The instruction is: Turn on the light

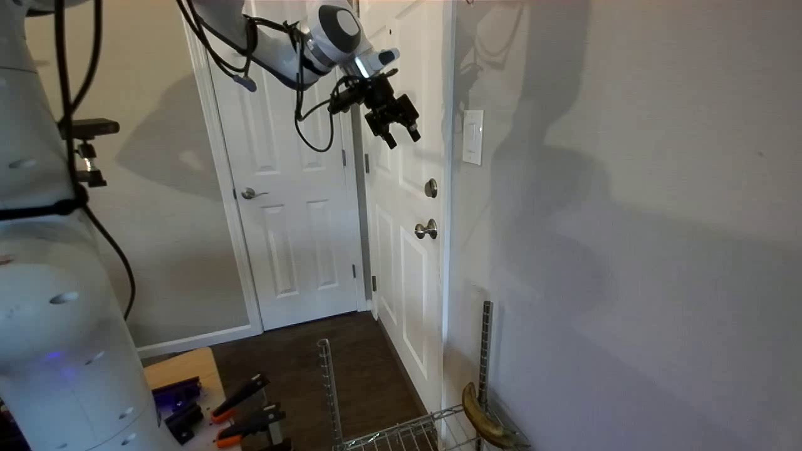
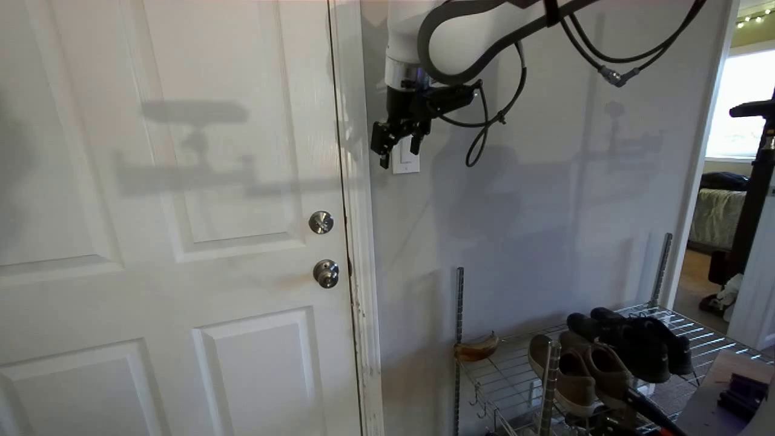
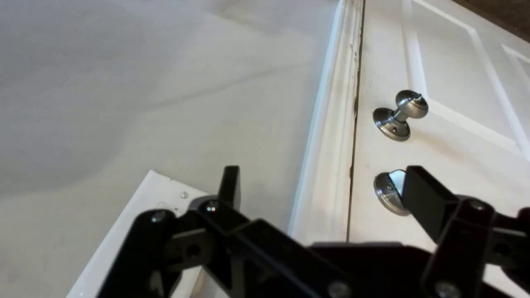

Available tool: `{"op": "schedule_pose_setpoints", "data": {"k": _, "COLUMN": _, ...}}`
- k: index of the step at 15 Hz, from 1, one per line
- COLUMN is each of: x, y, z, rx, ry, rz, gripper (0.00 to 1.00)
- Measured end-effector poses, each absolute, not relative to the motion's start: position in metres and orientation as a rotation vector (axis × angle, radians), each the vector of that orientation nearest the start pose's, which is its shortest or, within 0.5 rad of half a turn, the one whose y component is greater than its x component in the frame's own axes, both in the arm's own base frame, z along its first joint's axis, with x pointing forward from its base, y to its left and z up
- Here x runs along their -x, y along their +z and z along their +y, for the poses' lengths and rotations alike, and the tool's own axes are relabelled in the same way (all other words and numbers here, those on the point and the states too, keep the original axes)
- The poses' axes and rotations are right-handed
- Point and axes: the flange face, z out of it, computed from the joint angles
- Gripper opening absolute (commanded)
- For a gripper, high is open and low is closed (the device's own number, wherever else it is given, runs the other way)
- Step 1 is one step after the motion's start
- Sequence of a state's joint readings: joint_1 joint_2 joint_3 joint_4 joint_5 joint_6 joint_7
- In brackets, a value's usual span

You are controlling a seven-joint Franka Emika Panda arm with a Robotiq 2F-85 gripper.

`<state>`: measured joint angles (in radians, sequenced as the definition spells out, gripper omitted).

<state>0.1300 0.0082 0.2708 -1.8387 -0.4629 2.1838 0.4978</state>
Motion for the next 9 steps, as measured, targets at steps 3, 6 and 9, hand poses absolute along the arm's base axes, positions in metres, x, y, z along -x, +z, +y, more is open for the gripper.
{"op": "schedule_pose_setpoints", "data": {"k": 3, "x": -0.565, "y": 0.56, "z": 0.219, "rx": 3.272, "ry": -0.854, "rz": -0.151, "gripper": 1.0}}
{"op": "schedule_pose_setpoints", "data": {"k": 6, "x": -0.574, "y": 0.56, "z": 0.213, "rx": 3.293, "ry": -0.893, "rz": -0.127, "gripper": 1.0}}
{"op": "schedule_pose_setpoints", "data": {"k": 9, "x": -0.583, "y": 0.56, "z": 0.197, "rx": 3.302, "ry": -0.899, "rz": -0.059, "gripper": 1.0}}
